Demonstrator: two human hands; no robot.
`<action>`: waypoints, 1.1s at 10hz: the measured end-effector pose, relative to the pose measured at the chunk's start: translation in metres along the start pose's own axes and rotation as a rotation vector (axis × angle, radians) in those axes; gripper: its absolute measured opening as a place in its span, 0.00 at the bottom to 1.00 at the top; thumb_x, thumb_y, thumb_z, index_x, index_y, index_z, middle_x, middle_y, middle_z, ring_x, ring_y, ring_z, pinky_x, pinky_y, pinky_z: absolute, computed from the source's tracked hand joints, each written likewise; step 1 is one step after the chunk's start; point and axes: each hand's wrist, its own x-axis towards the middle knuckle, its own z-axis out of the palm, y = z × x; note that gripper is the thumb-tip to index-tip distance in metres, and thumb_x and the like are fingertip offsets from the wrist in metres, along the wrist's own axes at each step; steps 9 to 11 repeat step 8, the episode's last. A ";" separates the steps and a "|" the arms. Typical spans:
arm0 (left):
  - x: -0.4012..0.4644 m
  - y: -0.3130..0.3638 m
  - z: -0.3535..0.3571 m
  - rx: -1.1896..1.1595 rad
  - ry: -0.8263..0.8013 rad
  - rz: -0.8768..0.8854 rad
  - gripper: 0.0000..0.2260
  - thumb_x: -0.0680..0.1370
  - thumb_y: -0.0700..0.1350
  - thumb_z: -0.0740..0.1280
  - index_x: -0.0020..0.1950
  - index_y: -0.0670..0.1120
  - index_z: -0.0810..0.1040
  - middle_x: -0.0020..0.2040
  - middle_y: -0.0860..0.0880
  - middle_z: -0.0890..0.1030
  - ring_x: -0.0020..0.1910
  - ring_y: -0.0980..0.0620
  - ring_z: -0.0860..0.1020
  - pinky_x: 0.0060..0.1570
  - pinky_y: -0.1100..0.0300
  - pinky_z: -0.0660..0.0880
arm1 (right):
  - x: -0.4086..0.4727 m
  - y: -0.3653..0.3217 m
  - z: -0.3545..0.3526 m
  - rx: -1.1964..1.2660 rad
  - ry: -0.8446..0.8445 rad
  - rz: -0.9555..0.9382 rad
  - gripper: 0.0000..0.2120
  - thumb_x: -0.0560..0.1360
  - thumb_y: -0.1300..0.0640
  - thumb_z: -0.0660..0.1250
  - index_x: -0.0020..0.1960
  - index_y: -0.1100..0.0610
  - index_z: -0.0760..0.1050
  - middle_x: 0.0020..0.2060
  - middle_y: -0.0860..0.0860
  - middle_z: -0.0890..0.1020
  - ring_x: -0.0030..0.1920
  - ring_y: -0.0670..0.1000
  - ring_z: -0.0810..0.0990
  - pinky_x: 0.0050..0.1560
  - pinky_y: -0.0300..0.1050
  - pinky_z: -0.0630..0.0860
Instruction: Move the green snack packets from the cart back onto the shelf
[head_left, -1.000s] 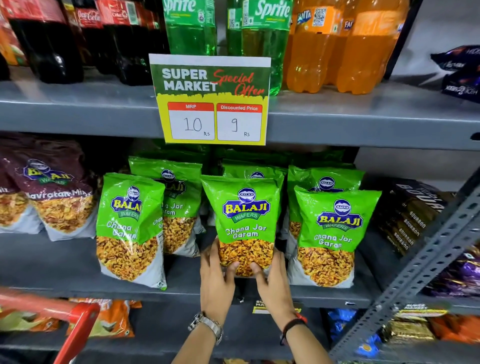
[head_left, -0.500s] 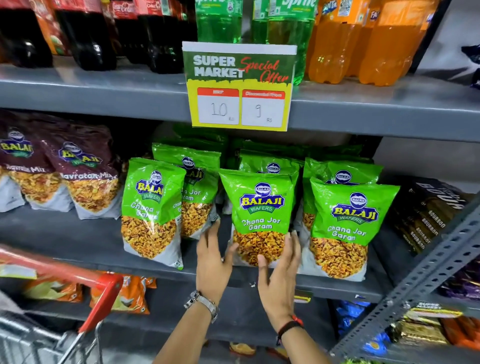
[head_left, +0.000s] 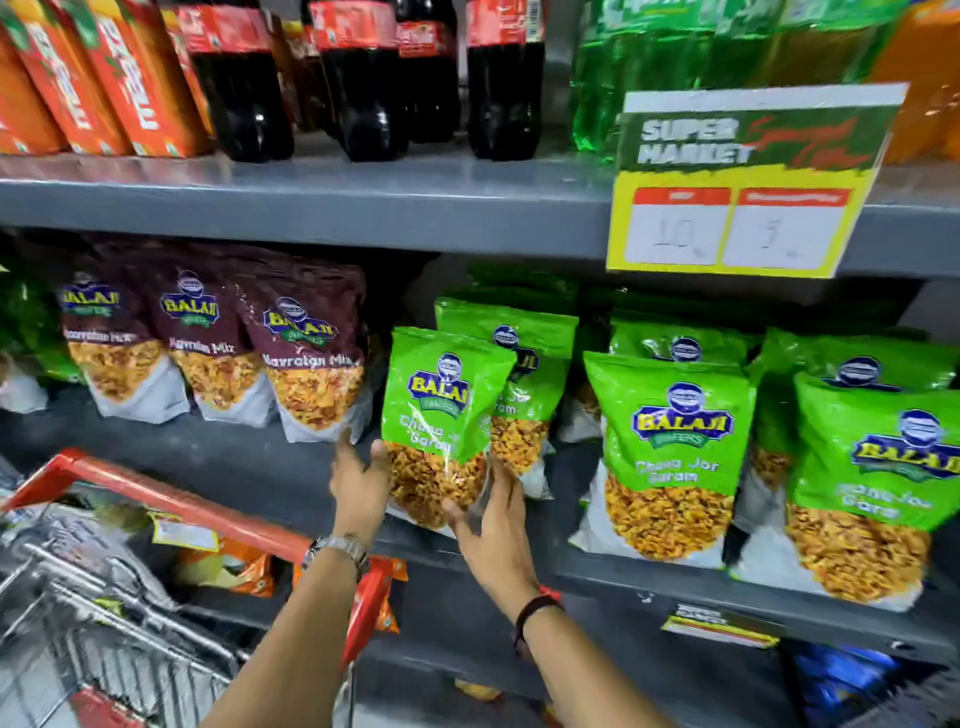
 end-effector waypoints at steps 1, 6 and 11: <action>0.008 -0.006 0.005 -0.103 -0.194 -0.062 0.21 0.79 0.50 0.53 0.67 0.40 0.60 0.66 0.44 0.68 0.64 0.48 0.67 0.65 0.56 0.62 | 0.013 -0.005 0.020 0.027 0.059 0.098 0.35 0.72 0.49 0.64 0.71 0.57 0.49 0.68 0.60 0.59 0.70 0.59 0.61 0.67 0.50 0.64; -0.029 -0.013 0.058 -0.114 -0.150 0.012 0.23 0.75 0.57 0.51 0.62 0.42 0.67 0.60 0.36 0.73 0.62 0.37 0.68 0.65 0.41 0.65 | 0.011 0.030 -0.015 0.002 0.145 0.050 0.48 0.62 0.25 0.48 0.71 0.56 0.51 0.65 0.57 0.65 0.66 0.53 0.64 0.67 0.44 0.61; -0.034 -0.006 0.054 -0.124 -0.073 0.007 0.17 0.78 0.46 0.54 0.64 0.39 0.64 0.62 0.34 0.71 0.63 0.34 0.67 0.64 0.42 0.64 | 0.007 0.020 -0.018 -0.093 0.197 0.042 0.42 0.68 0.33 0.56 0.72 0.56 0.47 0.70 0.59 0.60 0.70 0.57 0.56 0.70 0.53 0.57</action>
